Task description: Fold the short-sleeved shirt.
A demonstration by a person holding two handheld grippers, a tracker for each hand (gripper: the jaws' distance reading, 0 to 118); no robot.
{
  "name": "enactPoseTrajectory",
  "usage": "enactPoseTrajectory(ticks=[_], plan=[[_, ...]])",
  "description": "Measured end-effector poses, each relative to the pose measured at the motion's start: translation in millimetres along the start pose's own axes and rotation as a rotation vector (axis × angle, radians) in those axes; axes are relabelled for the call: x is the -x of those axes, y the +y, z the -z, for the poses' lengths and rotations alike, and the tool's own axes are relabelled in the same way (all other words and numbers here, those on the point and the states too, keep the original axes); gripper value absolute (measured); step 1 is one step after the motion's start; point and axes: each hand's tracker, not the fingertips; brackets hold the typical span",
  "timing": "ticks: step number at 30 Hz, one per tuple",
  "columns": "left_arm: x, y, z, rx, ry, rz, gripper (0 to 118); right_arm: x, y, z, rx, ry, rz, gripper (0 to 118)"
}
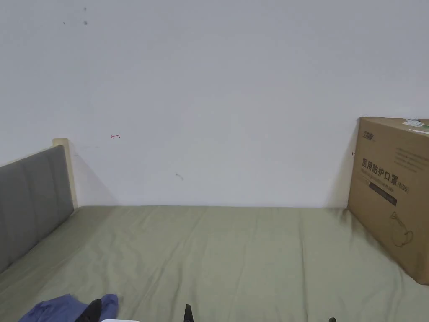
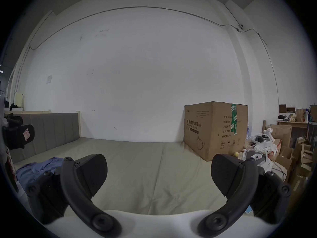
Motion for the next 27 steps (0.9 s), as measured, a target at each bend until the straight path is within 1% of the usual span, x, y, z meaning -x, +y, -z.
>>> enactPoseTrajectory(ticks=[2, 6, 8, 9, 10, 11, 12, 13, 14, 15, 16, 17, 19, 20, 24, 26, 27], plan=[[0.4, -0.2, 1.9, 0.012, -0.006, -0.003, 118, -2.2, 1.3, 0.6, 0.003, 0.022, -0.025, 118], [0.8, -0.5, 3.9, 0.028, 0.005, -0.002, 118, -0.8, 4.5, -0.6, -0.006, 0.033, -0.025, 118], [1.2, -1.1, 4.5, 0.035, 0.002, -0.009, 114, 1.7, 5.6, -0.7, 0.003, 0.028, -0.040, 118], [0.9, -1.3, 4.4, 0.038, 0.004, -0.009, 102, 2.5, 5.9, -0.1, 0.018, 0.026, -0.049, 117], [-0.5, -1.8, 3.4, 0.037, 0.011, -0.002, 78, 1.5, 6.5, 0.6, 0.049, 0.055, -0.046, 112], [-2.0, -2.3, 2.0, 0.035, 0.024, 0.011, 38, 0.2, 6.1, -0.9, 0.058, 0.097, -0.019, 93], [-2.9, -2.5, 1.4, 0.035, 0.028, 0.020, 0, -2.2, 6.6, -3.6, 0.046, 0.125, 0.016, 14], [-3.0, -3.0, 2.7, 0.050, 0.037, 0.033, 0, -2.7, 6.8, -6.0, 0.016, 0.105, 0.022, 0], [-2.9, -5.2, 2.7, 0.053, 0.048, 0.033, 0, -2.0, 7.2, -3.3, 0.032, 0.037, 0.009, 0], [-1.7, -7.9, 2.8, 0.060, 0.035, 0.012, 0, -4.0, 12.4, -7.6, 0.031, -0.005, 0.002, 0], [0.2, -9.6, 3.3, 0.080, -0.011, -0.027, 0, -9.0, 14.9, -6.6, 0.051, 0.056, 0.042, 0], [1.6, -9.8, 3.5, 0.084, -0.007, -0.025, 0, -12.9, 17.3, -5.5, 0.072, 0.077, 0.072, 0], [-0.9, -12.4, 3.0, 0.079, 0.011, -0.007, 0, -9.9, 12.2, 0.4, 0.096, 0.035, 0.040, 0], [-1.4, -13.7, 3.1, 0.075, 0.009, 0.000, 0, -9.0, 8.5, 3.1, 0.098, 0.035, 0.032, 0], [0.5, -11.2, 1.5, 0.075, -0.002, 0.006, 0, -9.5, 4.1, 5.7, 0.104, 0.046, 0.025, 0], [10.3, -8.9, -2.0, 0.082, 0.004, -0.006, 0, 1.1, 4.3, 10.5, 0.103, 0.066, 0.012, 0], [18.4, -8.2, -4.8, 0.087, 0.016, -0.009, 0, 7.3, 4.0, 11.3, 0.095, 0.095, 0.008, 0]])
